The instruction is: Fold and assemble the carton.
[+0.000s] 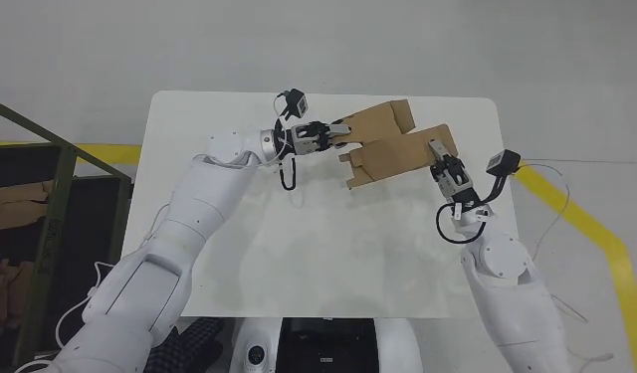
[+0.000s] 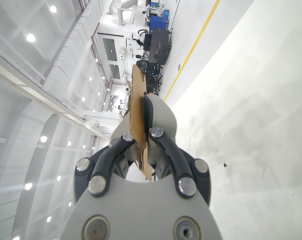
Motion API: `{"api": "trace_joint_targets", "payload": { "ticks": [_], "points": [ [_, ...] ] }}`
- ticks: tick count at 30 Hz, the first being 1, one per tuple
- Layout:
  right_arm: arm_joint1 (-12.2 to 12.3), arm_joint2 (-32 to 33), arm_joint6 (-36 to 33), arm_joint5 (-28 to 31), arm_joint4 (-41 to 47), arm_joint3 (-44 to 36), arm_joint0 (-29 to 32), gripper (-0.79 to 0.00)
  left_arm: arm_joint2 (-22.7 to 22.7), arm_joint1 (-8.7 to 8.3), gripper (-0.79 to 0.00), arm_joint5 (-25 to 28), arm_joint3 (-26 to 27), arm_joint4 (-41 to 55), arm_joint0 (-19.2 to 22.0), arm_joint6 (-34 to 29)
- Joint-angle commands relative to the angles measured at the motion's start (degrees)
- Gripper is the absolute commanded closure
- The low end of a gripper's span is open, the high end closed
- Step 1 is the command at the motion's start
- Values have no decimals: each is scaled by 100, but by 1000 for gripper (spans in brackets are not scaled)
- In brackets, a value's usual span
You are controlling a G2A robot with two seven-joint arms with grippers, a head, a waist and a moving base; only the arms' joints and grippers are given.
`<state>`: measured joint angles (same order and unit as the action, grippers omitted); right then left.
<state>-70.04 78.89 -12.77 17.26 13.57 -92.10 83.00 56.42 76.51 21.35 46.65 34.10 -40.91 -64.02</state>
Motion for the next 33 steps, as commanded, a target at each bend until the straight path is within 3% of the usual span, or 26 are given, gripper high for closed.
{"api": "trace_joint_targets", "payload": {
  "ticks": [1, 3, 4, 5, 6, 7, 22, 33],
  "points": [
    [-3, 7, -1, 0, 4, -18, 7, 0, 6, 5, 0, -5, -3, 11, -2, -5],
    [-7, 11, -13, -6, 5, -29, 12, 0, 11, 10, 0, -6, -8, 10, 1, -24],
    [-9, 16, -22, -12, 16, -30, 14, -99, 14, 12, 0, -5, -12, 9, 3, -28],
    [-10, 27, -21, -26, 30, -29, 15, -323, 20, 14, 0, -7, -17, 19, 1, -34],
    [-11, 40, -30, -42, 45, -26, 16, -489, 29, 15, 0, -12, -26, 34, -1, -47],
    [-10, 65, -37, -64, 69, -7, 15, -785, 45, 12, 0, -8, -38, 43, 1, -67],
    [74, 645, -903, -207, 377, 580, -300, -785, 262, -80, 0, 53, -220, 4, 25, -758],
    [162, 709, -3973, -212, 1999, 1238, -1010, -785, 252, -53, 0, 389, -442, 212, 57, -1417]
  ]
}}
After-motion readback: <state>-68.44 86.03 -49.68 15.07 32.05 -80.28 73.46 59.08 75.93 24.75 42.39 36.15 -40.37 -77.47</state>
